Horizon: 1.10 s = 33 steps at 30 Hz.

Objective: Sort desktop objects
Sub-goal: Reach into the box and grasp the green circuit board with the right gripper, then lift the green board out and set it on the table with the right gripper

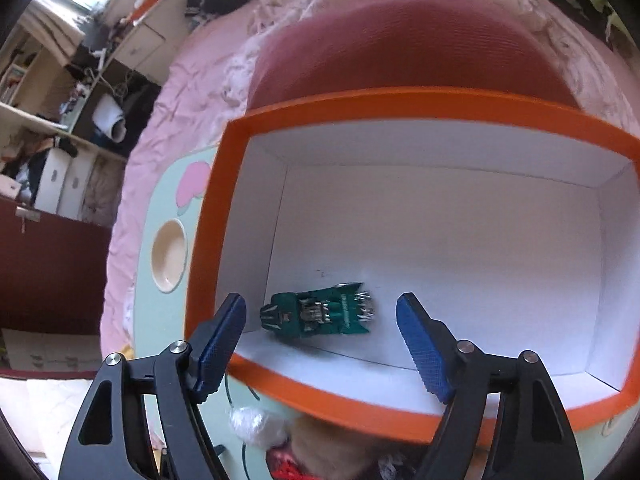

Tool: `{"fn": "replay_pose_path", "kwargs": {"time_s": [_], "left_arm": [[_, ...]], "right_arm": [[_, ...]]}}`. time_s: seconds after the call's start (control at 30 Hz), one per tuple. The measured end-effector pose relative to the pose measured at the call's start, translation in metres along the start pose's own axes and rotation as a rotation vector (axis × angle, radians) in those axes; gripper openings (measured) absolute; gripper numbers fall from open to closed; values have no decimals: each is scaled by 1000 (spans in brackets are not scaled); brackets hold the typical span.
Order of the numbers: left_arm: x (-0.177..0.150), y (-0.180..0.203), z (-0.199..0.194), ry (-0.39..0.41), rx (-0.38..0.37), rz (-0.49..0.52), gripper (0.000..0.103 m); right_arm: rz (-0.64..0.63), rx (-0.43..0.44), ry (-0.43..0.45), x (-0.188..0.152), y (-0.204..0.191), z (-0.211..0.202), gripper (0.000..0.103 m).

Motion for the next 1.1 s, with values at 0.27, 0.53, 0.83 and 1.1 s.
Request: {"fn": "replay_pose_path", "kwargs": {"time_s": [0.27,0.53,0.83,1.1], "left_arm": [[4,1,0,0,-3,0,103],[5,0,1,1,-4,1,103],[5,0,0,2,-5,2,103],[4,0,0,2,-6,4,103]], "right_arm": [[-45,-85,46,0,1,-5,54],[-3,-77,96,-2,21,-15,52],[53,20,207,-3,44,-40,52],[30,134,403,-43,57,-119,52]]}}
Point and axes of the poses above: each gripper's, at about its wrist camera, not at the fingertips, and z roughly the way its jaws point, y to its right, x to its top, the point moved 3 cm from there along z, roughly the way its jaws point, and after that the axes turned 2 degrees about z, right-handed, at the moved point
